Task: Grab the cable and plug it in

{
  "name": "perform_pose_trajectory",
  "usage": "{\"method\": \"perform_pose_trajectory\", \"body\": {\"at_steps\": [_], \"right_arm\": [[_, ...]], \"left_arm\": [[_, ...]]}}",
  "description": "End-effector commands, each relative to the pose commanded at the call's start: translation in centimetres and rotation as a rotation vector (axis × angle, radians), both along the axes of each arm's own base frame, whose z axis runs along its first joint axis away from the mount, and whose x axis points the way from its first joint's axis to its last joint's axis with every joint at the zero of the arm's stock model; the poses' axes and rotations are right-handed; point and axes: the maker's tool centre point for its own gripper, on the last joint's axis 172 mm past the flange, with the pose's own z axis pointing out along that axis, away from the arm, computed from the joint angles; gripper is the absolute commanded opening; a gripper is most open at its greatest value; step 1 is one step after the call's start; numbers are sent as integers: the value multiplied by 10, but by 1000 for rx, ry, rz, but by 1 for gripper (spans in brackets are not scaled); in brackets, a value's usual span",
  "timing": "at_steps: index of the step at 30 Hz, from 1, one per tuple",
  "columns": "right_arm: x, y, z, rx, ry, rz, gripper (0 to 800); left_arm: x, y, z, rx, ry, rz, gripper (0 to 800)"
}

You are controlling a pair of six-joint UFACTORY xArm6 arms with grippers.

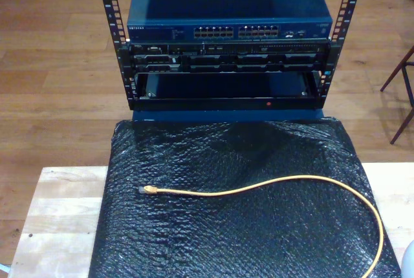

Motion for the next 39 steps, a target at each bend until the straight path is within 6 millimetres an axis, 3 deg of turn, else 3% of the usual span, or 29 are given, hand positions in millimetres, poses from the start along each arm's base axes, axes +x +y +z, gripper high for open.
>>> {"method": "perform_pose_trajectory", "body": {"at_steps": [27,33,39], "right_arm": [[1,-6,5,-9,-1,-4,796],[3,-12,17,-7,-6,0,796],[7,-15,45,47,-11,-13,794]], "left_arm": [[0,5,4,4,3,1,800],[-1,8,11,0,11,-1,800],[-2,8,28,-36,25,6,800]]}}
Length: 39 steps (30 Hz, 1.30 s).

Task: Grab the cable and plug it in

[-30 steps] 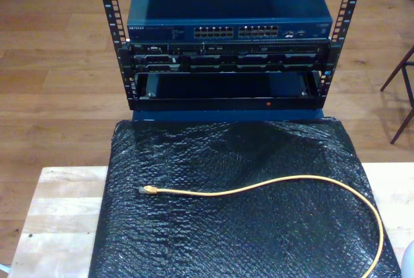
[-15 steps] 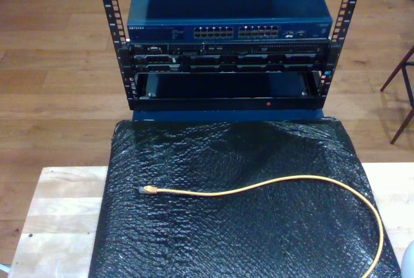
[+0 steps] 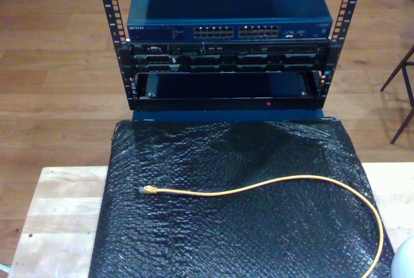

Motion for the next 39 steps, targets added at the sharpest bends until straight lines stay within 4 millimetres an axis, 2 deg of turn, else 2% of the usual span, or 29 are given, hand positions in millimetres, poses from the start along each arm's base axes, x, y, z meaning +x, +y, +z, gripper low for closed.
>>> {"method": "perform_pose_trajectory", "body": {"at_steps": [7,10,15,21,27,33,39], "right_arm": [[4,-8,30,35,13,-62,794],[6,-18,47,40,31,-128,794],[10,-29,73,57,44,-200,794],[14,-41,99,59,73,-324,794],[38,-45,113,56,108,-375,793],[53,-40,122,74,143,-412,793],[85,-36,142,123,115,-452,790]], "left_arm": [[1,7,11,13,5,9,800],[1,8,16,7,9,11,800],[5,21,37,14,18,30,800],[17,13,52,-7,73,45,800],[49,6,70,-20,72,59,800],[75,2,81,1,92,46,800],[87,-2,86,27,127,33,800]]}}
